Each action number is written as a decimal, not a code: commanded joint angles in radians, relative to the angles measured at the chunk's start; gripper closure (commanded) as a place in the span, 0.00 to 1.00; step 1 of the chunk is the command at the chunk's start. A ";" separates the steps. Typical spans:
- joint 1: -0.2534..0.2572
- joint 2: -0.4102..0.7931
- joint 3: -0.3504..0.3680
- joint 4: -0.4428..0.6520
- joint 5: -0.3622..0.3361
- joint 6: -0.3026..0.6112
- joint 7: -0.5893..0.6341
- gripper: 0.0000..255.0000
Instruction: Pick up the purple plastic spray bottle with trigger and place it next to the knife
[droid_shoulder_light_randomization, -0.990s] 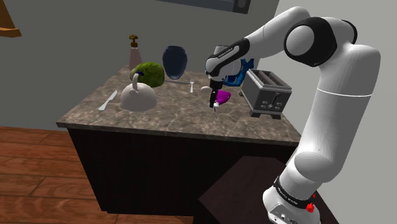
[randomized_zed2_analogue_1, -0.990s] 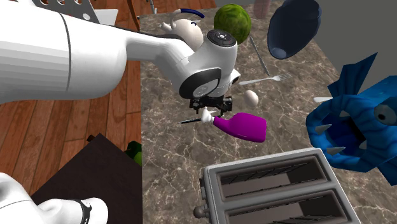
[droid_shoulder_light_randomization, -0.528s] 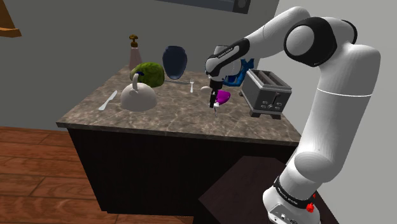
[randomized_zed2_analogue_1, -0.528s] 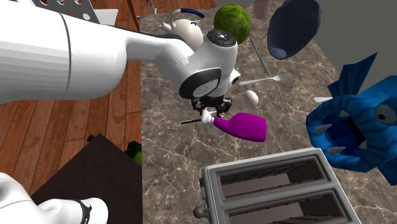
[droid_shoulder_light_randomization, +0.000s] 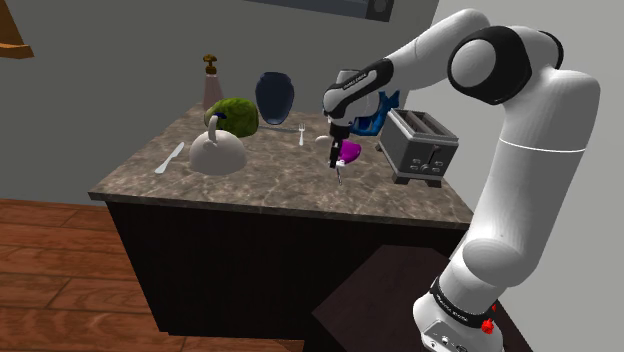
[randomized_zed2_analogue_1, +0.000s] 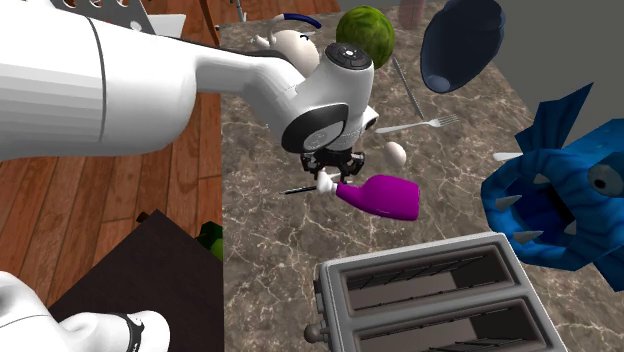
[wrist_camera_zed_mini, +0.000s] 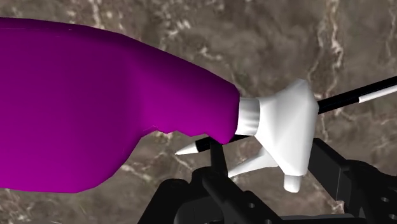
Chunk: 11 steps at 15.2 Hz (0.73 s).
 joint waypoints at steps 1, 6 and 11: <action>0.001 -0.015 -0.002 0.007 -0.005 -0.021 0.002 1.00; 0.003 -0.049 -0.005 0.035 -0.018 -0.081 0.011 1.00; 0.005 -0.078 -0.007 0.068 -0.028 -0.143 0.019 1.00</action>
